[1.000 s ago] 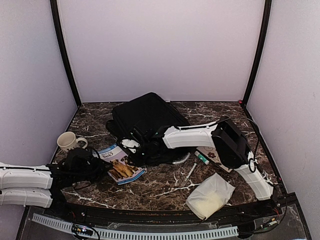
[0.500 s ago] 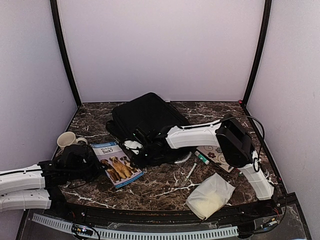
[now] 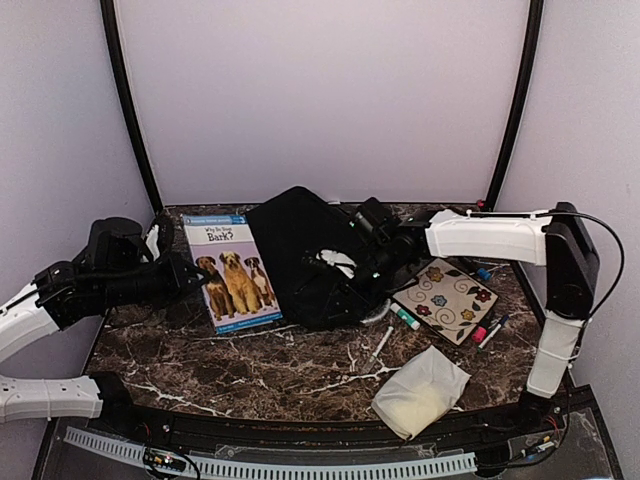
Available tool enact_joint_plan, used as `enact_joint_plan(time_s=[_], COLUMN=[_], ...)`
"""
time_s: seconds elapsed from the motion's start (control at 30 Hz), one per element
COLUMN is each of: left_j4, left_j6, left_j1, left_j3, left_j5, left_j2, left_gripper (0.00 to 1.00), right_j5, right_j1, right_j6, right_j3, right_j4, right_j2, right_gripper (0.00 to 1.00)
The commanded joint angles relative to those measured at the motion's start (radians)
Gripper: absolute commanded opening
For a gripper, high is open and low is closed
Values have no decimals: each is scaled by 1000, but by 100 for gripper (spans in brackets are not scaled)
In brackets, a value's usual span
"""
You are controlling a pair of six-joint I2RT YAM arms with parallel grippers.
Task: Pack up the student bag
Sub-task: Pass from the left arm to the right
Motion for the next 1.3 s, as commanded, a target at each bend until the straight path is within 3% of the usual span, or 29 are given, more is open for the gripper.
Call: enact_joint_plan(time_s=[0.0,0.2,0.3,0.33,0.57,0.77,0.97,1.17,1.27], left_j4=[14,191,257,285,492,545,526,489,473], left_j6=[223,368,393,395,390,409,434,435,431], left_j1=[-4,-6,-6,-7,-6,-5,-5,-3,-3], left_j3=[124,186,200,200,196,182,174,168,169], left_j5=[139,257,304,326,446,462,369,264,234], left_j2=[60,100,131,144,208,221,233,239,236], left_gripper=[0,0,0,0,0,0,0,0,0], right_j5=[-216,-283,-361,-373,-530,-688,-818,-851,-834], right_j1=[-52,-156,-182,-183,-182,-163,-144,-145,-149], right_j6=[-14,137,206,222,370,473,726,1335,1454], right_j3=[3,40,93,104,153,72,-53,-202,-219], right_j4=[42,208,241,254,353,539,889,1620,1755], right_j2=[-124,-209,-188,-180,-82,-98,-133,-115,-95], right_gripper=[64,75,98,100,100,100,88,73,62])
